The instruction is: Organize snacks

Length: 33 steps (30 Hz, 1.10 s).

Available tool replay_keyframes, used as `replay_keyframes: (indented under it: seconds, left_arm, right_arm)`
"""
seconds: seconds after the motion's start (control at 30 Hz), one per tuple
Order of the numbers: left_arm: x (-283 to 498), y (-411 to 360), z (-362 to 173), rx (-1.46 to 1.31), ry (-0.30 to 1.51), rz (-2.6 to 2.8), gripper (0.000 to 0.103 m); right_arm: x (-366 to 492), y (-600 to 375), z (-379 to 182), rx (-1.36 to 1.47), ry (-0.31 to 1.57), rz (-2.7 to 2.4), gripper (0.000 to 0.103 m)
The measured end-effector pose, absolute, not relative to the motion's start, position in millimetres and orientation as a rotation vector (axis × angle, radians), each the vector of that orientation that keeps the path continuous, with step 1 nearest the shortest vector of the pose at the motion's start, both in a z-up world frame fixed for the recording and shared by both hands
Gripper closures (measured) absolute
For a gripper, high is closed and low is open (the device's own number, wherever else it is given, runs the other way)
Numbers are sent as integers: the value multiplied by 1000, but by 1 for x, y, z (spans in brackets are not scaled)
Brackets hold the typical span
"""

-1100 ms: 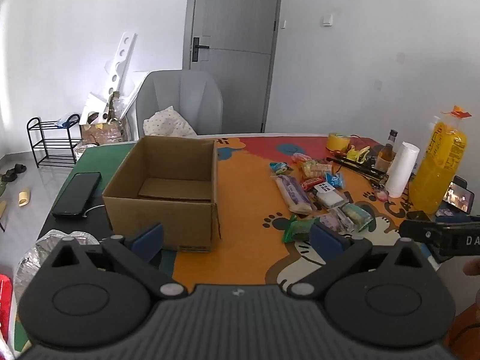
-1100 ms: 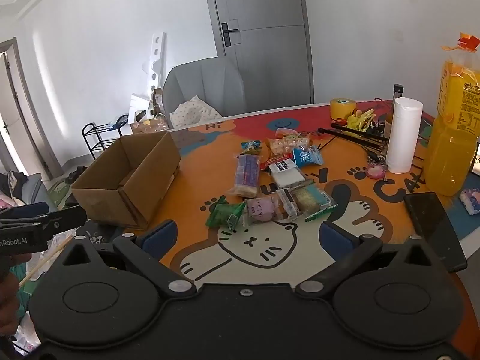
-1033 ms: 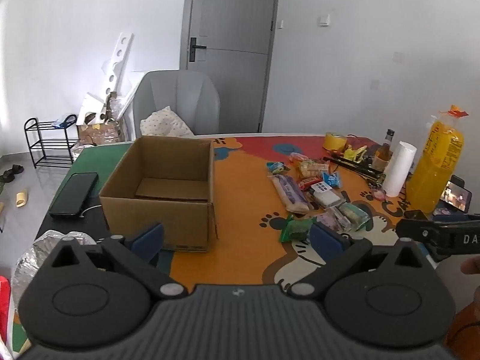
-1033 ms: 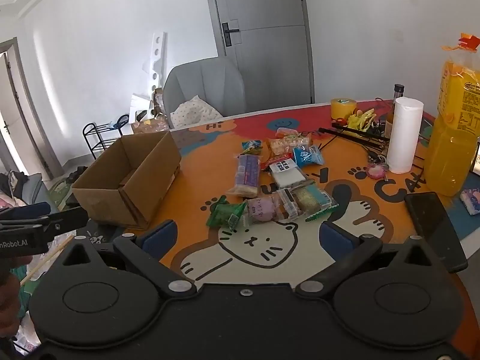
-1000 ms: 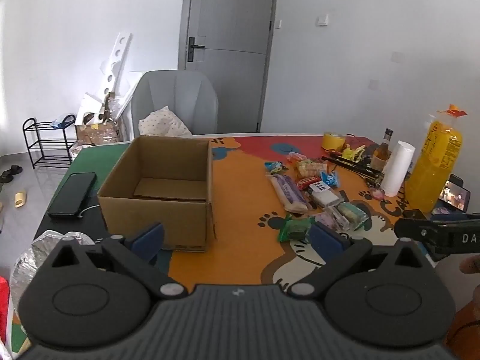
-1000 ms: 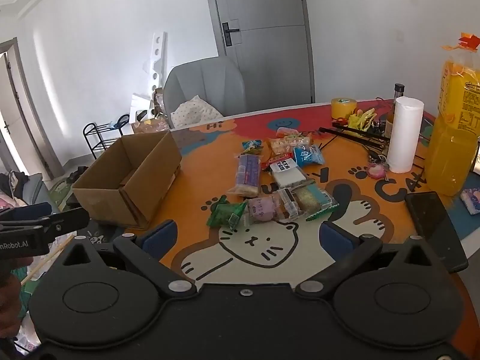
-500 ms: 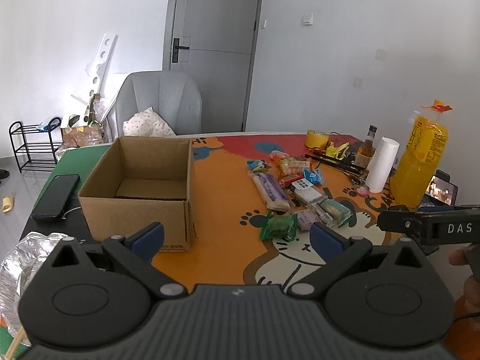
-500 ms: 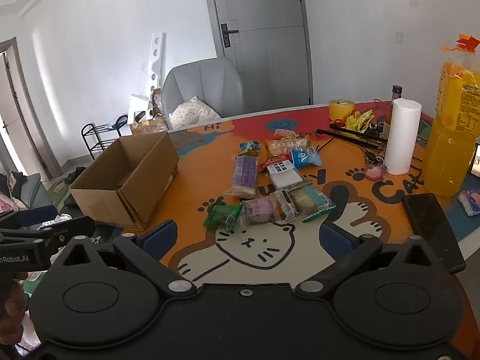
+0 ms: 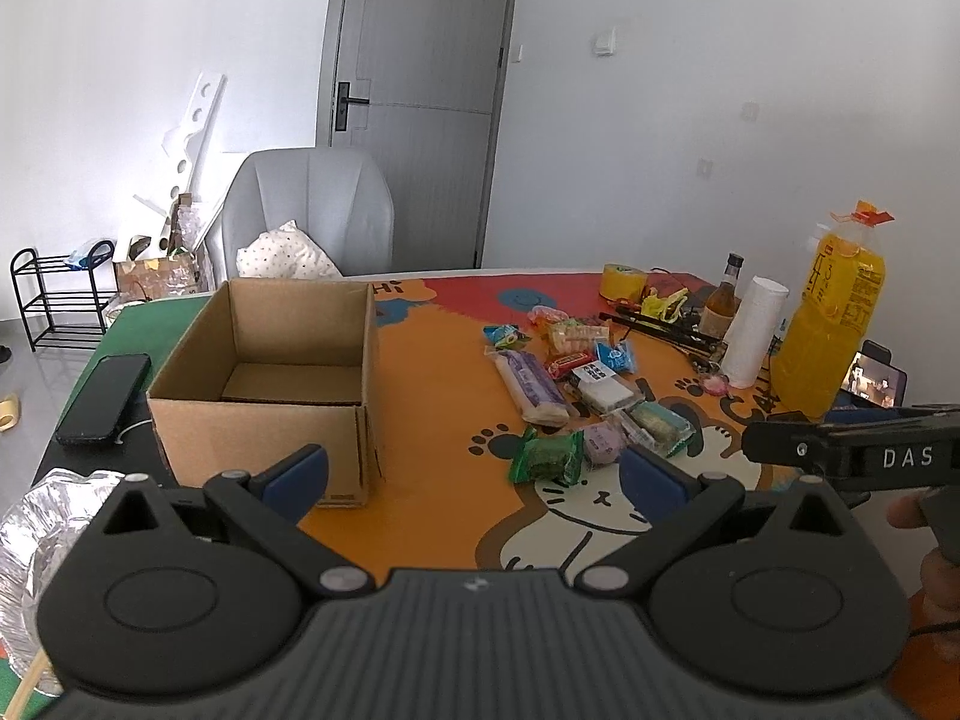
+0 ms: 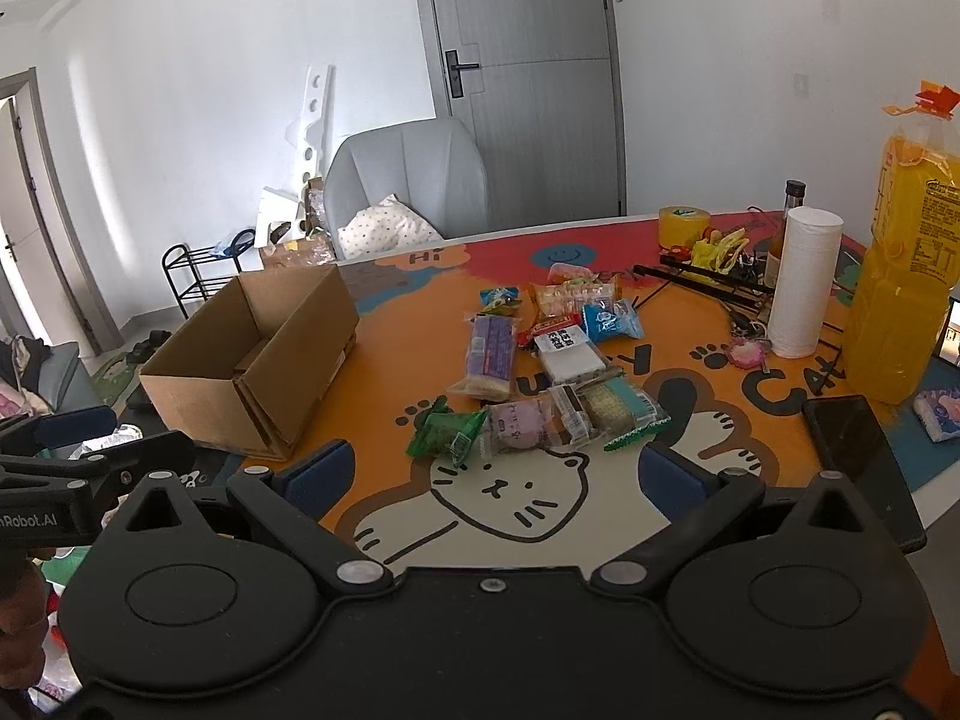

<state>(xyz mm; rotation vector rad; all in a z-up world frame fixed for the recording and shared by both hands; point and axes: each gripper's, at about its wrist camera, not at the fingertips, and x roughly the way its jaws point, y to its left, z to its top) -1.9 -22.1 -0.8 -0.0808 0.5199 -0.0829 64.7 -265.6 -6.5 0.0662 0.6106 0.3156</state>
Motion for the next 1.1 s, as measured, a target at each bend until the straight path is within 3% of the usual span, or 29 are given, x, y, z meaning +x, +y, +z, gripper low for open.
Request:
replay_keyframes:
  seconds: [1.1]
  left_arm:
    - [-3, -18, -3, -82, 523, -83, 0]
  right_arm:
    - [65, -266, -5, 59, 604, 312, 0]
